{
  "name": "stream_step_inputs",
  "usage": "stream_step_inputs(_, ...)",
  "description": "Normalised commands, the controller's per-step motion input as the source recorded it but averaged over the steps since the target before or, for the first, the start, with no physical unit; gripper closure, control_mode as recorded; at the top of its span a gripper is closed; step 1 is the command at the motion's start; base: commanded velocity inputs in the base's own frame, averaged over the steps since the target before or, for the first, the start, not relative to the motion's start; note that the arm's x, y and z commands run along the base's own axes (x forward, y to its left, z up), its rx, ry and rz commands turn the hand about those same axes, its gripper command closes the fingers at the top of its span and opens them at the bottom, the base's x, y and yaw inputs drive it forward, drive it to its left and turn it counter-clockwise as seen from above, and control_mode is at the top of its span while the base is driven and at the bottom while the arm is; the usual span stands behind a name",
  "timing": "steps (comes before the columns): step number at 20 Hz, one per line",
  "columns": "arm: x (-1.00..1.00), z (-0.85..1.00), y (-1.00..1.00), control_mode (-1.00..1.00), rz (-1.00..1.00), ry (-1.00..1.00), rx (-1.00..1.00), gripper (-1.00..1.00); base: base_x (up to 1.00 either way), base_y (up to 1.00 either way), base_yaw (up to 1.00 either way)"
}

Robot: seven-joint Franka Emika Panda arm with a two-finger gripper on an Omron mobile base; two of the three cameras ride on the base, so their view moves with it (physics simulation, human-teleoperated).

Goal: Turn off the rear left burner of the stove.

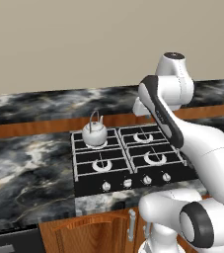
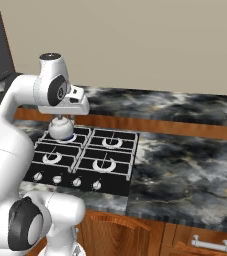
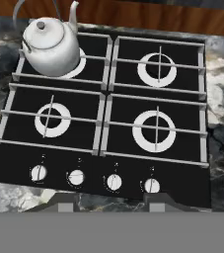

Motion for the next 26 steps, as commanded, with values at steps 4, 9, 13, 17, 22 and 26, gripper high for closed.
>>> stream_step_inputs(4, -0.16, -0.12, 0.0, -1.0, 0.0, 0.01, -0.01, -1.0, 0.0, 0.0, 0.0)
stream_step_inputs(9, -0.16, -0.38, 0.0, -1.0, 0.23, 0.1, -0.04, -1.0, 0.0, 0.0, 0.0)
stream_step_inputs(13, -0.01, -0.32, 0.13, -1.0, 0.46, 0.11, -0.07, -1.0, 0.0, 0.0, 0.0)
stream_step_inputs(17, 0.0, -0.24, 0.14, -1.0, 0.51, 0.13, -0.04, -1.0, 0.0, 0.0, 0.0)
stream_step_inputs(22, 0.0, -0.24, 0.16, -1.0, 0.51, 0.13, -0.03, -1.0, 0.0, 0.0, 0.0)
stream_step_inputs(26, 0.0, -0.41, 0.21, -1.0, 0.44, 0.07, 0.0, -1.0, 0.0, 0.0, 0.0)
